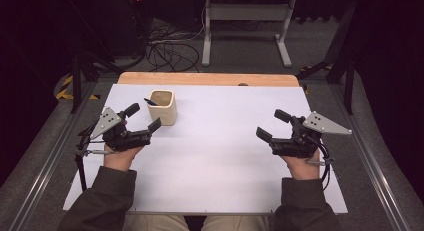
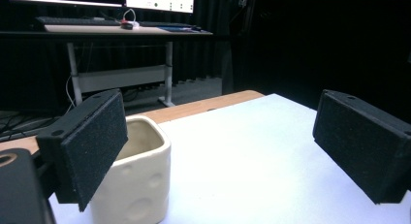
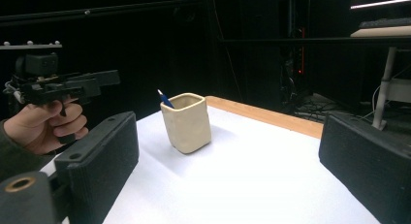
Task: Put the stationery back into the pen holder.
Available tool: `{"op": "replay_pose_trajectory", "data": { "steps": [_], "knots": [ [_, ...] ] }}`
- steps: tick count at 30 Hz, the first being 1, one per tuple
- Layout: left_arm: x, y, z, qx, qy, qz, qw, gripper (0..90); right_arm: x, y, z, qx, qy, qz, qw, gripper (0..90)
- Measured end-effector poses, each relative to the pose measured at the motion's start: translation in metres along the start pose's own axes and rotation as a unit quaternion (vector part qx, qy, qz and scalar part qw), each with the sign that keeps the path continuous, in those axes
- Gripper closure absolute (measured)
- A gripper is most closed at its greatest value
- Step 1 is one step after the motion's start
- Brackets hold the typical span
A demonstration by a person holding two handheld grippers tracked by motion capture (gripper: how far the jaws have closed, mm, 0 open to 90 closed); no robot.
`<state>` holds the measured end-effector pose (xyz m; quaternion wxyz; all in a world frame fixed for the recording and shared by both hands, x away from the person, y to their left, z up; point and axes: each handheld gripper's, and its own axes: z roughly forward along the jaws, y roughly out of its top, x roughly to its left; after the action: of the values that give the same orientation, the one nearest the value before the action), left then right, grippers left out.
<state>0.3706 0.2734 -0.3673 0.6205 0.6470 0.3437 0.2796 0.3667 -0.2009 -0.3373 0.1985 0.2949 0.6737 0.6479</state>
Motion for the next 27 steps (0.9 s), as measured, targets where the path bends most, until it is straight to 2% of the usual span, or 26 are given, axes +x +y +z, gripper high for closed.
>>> {"op": "replay_pose_trajectory", "data": {
  "steps": [16, 27],
  "knots": [
    [-0.006, 0.0, -0.022, -0.01, 0.0, -0.004, 0.9999, 6.1, 0.0, 0.0, -0.004, -0.005, -0.004, 0.001, 1.0, 7.6],
    [-0.008, 0.002, -0.035, -0.011, -0.004, 0.001, 0.9999, 5.8, -0.001, -0.002, -0.006, -0.007, -0.009, 0.008, 0.9999, 7.5]
  ]
}}
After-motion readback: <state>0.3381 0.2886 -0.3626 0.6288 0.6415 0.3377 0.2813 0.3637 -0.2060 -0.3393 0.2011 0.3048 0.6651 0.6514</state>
